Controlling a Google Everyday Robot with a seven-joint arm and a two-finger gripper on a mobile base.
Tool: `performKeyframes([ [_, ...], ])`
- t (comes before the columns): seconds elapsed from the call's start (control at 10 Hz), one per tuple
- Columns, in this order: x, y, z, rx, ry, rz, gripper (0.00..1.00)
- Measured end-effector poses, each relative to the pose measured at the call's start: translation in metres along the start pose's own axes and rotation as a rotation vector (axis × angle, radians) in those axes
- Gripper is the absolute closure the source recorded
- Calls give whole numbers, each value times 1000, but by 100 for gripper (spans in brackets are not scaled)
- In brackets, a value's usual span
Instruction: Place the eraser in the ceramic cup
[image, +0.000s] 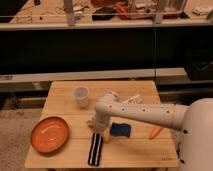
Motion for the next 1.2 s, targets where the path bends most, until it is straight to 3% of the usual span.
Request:
performKeyframes([
  [1.2,2,-1,1,-2,5,-9,20],
])
